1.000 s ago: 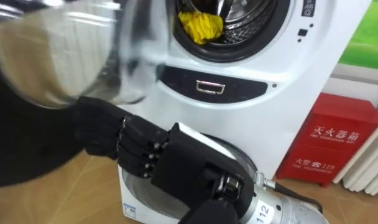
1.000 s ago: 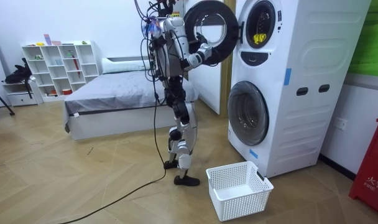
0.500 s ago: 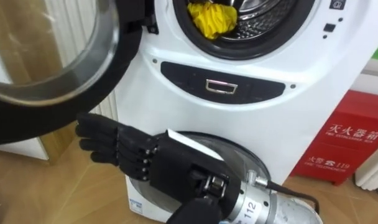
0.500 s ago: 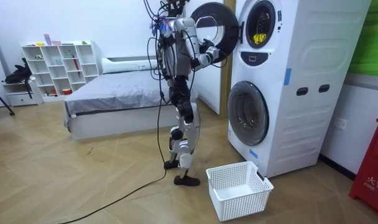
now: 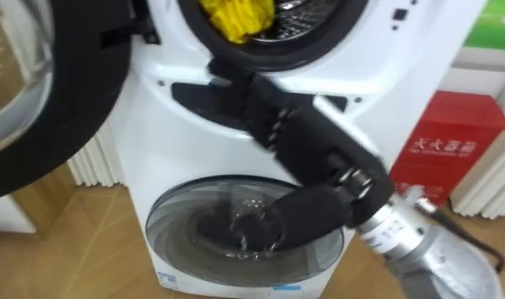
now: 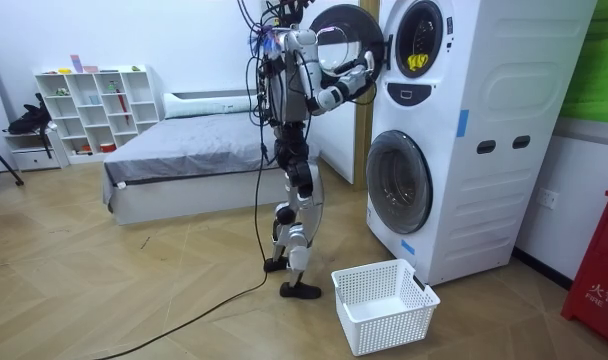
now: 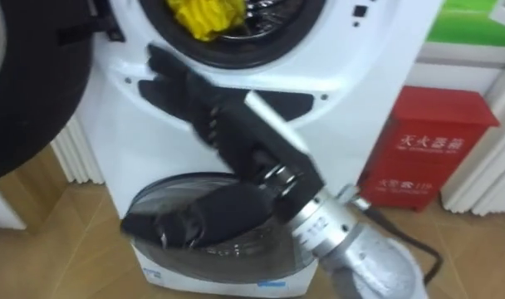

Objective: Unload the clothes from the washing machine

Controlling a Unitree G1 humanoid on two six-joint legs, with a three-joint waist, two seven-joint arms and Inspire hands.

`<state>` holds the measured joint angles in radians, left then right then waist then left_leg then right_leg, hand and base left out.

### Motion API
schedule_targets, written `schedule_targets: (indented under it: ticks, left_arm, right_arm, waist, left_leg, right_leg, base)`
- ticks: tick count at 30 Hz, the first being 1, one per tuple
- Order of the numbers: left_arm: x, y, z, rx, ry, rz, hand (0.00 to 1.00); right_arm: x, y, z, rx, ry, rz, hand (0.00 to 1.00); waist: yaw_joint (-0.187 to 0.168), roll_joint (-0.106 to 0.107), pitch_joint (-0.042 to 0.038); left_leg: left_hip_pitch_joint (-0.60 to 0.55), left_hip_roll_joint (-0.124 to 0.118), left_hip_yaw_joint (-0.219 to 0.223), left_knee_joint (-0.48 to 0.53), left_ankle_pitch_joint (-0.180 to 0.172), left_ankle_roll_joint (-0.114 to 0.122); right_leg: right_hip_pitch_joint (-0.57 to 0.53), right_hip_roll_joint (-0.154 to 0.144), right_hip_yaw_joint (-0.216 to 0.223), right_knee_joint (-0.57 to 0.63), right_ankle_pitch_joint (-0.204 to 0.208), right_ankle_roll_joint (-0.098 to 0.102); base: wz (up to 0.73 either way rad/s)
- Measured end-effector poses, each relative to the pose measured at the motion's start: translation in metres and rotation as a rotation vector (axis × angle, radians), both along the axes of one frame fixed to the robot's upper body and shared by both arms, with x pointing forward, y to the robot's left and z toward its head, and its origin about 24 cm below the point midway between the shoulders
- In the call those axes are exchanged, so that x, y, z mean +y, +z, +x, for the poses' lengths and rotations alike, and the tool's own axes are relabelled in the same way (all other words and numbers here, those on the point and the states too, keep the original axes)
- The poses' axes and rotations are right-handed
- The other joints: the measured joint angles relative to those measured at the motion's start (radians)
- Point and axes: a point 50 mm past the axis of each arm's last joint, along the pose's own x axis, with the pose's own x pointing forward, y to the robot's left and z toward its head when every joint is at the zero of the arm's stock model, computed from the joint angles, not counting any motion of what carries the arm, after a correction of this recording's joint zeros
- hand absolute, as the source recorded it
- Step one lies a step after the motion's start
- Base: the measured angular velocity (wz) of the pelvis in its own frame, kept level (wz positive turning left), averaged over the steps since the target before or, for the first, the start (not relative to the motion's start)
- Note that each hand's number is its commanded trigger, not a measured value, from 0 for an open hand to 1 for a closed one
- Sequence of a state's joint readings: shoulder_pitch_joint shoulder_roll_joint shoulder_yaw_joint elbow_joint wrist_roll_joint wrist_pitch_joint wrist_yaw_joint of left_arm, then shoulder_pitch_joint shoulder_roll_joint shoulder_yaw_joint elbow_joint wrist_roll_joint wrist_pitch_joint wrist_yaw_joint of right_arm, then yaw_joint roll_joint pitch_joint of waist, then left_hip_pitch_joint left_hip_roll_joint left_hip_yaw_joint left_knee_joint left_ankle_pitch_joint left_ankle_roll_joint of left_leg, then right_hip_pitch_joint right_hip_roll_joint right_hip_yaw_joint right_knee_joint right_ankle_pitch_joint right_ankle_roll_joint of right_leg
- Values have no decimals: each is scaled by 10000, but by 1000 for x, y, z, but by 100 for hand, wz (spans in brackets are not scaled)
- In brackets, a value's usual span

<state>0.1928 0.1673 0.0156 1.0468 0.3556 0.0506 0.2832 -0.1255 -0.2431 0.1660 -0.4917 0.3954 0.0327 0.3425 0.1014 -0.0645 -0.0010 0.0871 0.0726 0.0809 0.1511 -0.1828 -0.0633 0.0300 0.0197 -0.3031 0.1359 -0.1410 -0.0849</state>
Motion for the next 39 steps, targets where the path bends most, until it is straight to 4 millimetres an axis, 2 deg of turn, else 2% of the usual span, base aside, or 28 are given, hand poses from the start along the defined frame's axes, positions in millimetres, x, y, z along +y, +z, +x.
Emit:
schedule_targets:
  ticks: [3,7,11,17,18,21,25,29,30,32,34,35,38,39]
  left_arm:
    - [1,0,-2,-34,57,172,0]
    - [1,0,-5,76,82,178,0]
    - [1,-2,-11,493,201,190,0]
    - [1,-3,-9,704,94,212,0]
    - [2,-3,-11,742,124,219,0]
    - [1,-3,-10,725,159,207,0]
    - [2,-3,-11,813,199,257,0]
    - [2,-4,-18,1045,242,271,0]
    - [2,-4,-23,1189,222,275,0]
    - [2,-4,-26,1343,259,256,0]
    - [1,-5,-29,1579,307,123,0]
    - [1,-6,-28,1583,290,87,0]
    - [-2,-6,-26,1496,239,37,0]
    - [-1,-6,-28,1543,268,52,0]
  right_arm:
    - [-8,4,2,-115,-738,179,0]
    - [-20,7,6,-212,-1763,176,0]
    - [-22,9,7,-437,-2249,-36,0]
    - [-22,6,14,-423,-2869,-307,0]
    - [-21,7,19,-396,-2890,-269,0]
    - [-19,12,30,-576,-3088,-392,0]
    - [-19,12,37,-638,-3474,-616,0]
    - [-21,-2,46,51,-3791,-614,0]
    - [-22,-8,49,350,-4030,-585,0]
    - [-24,-16,53,685,-4406,-680,0]
    - [-22,-26,56,995,-4646,-917,0]
    - [-22,-28,57,1086,-4653,-953,0]
    - [-23,-31,59,1267,-4943,-789,0]
    - [-24,-32,59,1304,-5043,-750,0]
  waist:
    - [-155,9,-38]
    - [-198,8,-35]
    - [-234,16,-22]
    - [-89,-84,53]
    - [-3,-91,85]
    - [148,-207,116]
    - [346,-171,137]
    - [467,-62,190]
    - [457,-66,187]
    - [467,-52,186]
    - [404,63,116]
    - [403,72,110]
    - [474,70,107]
    - [509,106,159]
  left_leg:
    - [127,6,10,-7,0,0]
    - [301,21,15,-43,-2,0]
    - [386,31,16,-78,-17,26]
    - [387,10,-11,-66,-76,123]
    - [418,14,0,-56,-81,132]
    - [437,30,3,25,-99,150]
    - [341,85,-70,333,-271,123]
    - [-80,258,-32,1682,-825,42]
    - [-380,288,-34,2449,-928,28]
    - [-858,397,-41,3572,-937,30]
    - [-1452,553,-66,4780,-906,73]
    - [-1595,525,-73,4875,-936,70]
    - [-2637,341,26,3814,-847,40]
    - [-2916,240,30,3015,-291,91]
  right_leg:
    - [109,2,11,6,0,0]
    - [220,2,1,56,1,-2]
    - [250,-6,-11,141,1,-2]
    - [222,-15,32,214,-30,48]
    - [224,-16,52,213,-34,48]
    - [240,-15,73,355,-54,22]
    - [263,-3,-20,545,-138,-17]
    - [159,9,12,1164,-564,-94]
    - [114,-31,14,1429,-767,-114]
    - [212,-24,-14,1499,-862,-179]
    - [322,45,-41,1565,-989,-298]
    - [355,31,-43,1571,-1028,-313]
    - [467,-20,-39,1562,-1196,-331]
    - [559,-43,-43,1540,-1254,-282]
  base:
    - [-6]
    - [-1]
    - [0]
    - [7]
    - [-5]
    - [-1]
    - [6]
    - [-2]
    - [4]
    - [4]
    - [9]
    - [7]
    - [-8]
    - [-31]
